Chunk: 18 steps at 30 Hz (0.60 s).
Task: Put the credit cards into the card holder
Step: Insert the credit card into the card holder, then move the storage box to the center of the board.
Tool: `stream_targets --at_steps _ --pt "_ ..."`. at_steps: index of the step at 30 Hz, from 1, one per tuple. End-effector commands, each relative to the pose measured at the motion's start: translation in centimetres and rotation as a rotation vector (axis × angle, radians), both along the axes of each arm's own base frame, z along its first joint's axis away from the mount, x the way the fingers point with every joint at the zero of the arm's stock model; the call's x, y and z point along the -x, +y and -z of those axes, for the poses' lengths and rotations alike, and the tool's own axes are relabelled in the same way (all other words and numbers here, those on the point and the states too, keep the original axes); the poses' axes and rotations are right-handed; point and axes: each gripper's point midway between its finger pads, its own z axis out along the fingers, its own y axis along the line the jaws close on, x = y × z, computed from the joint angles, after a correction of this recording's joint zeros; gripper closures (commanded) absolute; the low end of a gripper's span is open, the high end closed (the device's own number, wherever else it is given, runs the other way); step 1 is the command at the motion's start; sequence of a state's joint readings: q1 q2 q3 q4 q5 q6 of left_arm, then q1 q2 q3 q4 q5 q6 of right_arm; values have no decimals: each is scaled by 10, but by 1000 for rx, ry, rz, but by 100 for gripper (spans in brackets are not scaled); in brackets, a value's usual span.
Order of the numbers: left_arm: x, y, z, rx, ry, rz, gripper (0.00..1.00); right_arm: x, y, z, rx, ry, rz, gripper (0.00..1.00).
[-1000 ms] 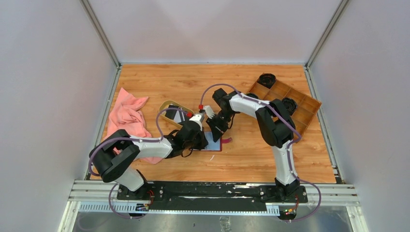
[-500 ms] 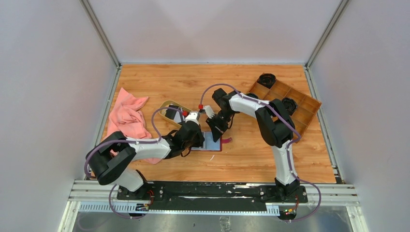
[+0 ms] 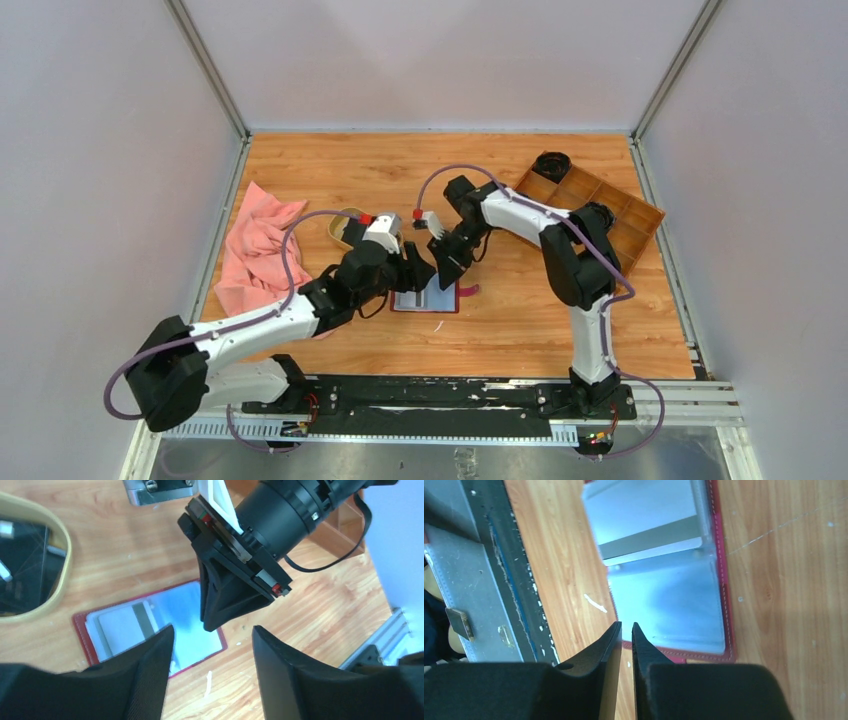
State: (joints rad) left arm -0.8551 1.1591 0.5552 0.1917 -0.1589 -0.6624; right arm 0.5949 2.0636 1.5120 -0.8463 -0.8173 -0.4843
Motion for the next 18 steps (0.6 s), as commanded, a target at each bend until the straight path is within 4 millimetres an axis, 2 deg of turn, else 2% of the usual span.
stream_targets --at_steps 1,3,4,8,12,15,18 --pt "8 -3 -34 -10 -38 69 26 -2 -6 -48 -121 -71 -38 82" --pt "11 -4 -50 -1 -48 90 6 -6 -13 -59 -136 -102 -36 82" --pt "15 -2 -54 -3 -35 97 1 -8 -16 -65 -145 -121 -33 82" --pt "28 -9 -102 155 -23 157 0 -17 -39 -87 -167 -202 4 79" --pt "41 -8 -172 341 -15 172 0 -28 -66 -109 -187 -283 73 75" --pt "54 -7 -220 436 7 199 0 -33 -86 -117 -208 -316 126 74" --pt "72 -10 -267 573 19 276 0 -40 -103 -116 -209 -342 176 72"
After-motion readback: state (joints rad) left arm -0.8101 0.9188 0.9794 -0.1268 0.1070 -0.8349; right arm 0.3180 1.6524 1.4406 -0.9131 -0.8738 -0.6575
